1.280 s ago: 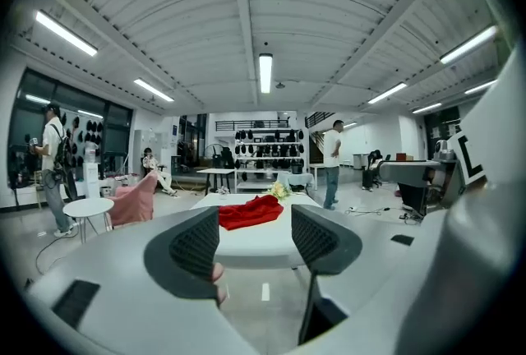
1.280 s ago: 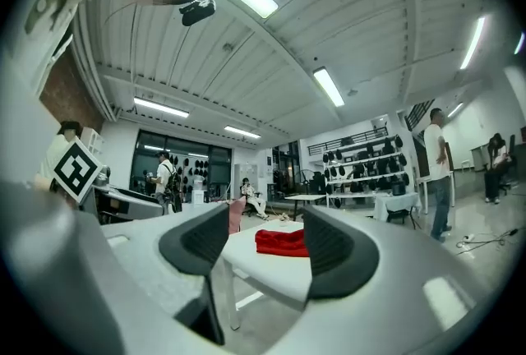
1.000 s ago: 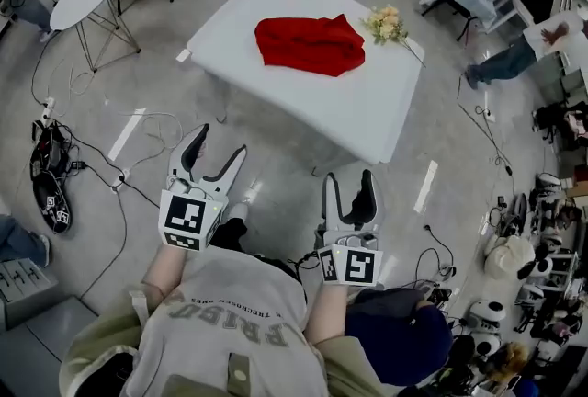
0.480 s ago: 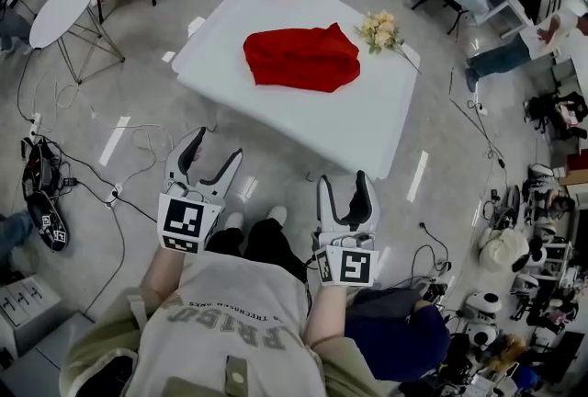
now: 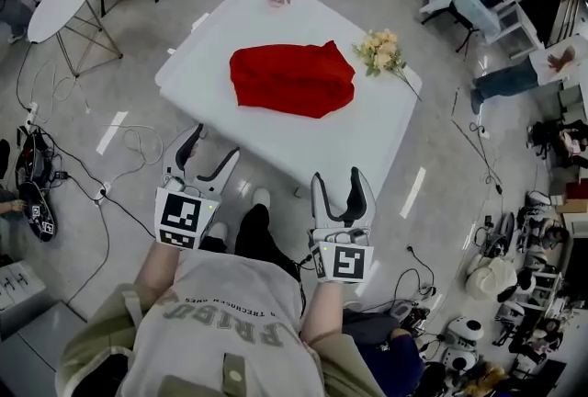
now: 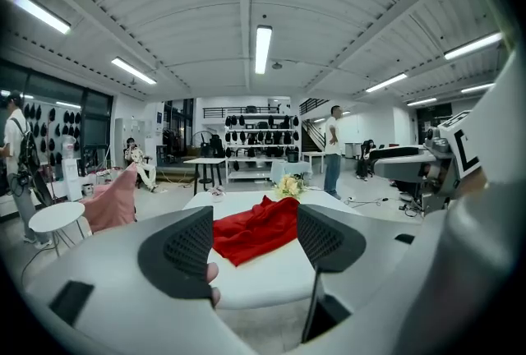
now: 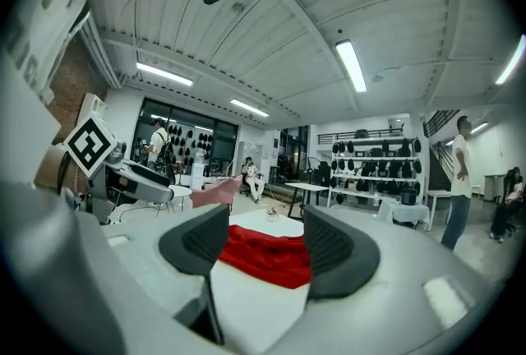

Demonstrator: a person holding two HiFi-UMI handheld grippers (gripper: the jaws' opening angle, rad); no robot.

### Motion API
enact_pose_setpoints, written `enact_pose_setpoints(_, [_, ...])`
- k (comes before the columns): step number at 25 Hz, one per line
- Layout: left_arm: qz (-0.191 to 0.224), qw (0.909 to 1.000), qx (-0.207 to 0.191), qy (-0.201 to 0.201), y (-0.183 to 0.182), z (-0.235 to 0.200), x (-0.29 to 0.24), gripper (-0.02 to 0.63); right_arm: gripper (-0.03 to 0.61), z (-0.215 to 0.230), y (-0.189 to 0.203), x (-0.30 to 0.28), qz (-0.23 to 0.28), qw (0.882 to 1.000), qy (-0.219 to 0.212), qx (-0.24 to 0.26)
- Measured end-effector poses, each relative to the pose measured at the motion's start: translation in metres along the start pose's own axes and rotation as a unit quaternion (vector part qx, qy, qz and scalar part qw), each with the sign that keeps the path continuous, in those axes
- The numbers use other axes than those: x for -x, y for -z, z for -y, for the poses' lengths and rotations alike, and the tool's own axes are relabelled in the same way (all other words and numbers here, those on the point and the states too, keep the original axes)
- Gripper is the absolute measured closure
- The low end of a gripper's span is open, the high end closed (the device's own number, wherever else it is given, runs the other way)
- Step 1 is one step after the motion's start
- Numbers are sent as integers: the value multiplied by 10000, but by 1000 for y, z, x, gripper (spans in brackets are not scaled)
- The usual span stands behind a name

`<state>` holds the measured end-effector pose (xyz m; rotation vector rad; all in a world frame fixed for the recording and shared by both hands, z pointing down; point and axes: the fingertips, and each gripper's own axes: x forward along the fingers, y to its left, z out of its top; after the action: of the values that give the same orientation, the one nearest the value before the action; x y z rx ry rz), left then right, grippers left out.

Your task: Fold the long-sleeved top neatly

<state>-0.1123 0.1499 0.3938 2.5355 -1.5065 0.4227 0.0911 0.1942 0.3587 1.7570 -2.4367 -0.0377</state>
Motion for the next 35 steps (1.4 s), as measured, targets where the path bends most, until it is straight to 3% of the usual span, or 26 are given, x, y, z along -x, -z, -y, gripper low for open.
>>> enact_pose_setpoints(8, [-163, 9993, -85, -334, -23, 27, -80, 305, 307, 77, 7, -61, -99, 9966, -555, 609])
enact_pose_setpoints(11, [-282, 9981, -90, -541, -26, 32, -104, 305, 307, 98, 1, -85, 106, 9960, -755, 465])
enact_pose_setpoints(19, [-727, 9935, -192, -853, -12, 15, -127, 305, 307, 110, 18, -129, 41, 9913, -1211, 522])
enact_pose_setpoints(25, [-1138, 9898, -310, -795, 10, -4, -164, 305, 307, 110, 46, -164, -418, 9875, -1390, 607])
enact_pose_setpoints(35, [-1830, 9802, -687, -319, 52, -32, -250, 305, 307, 111, 101, -226, -1270, 9772, -1465, 861])
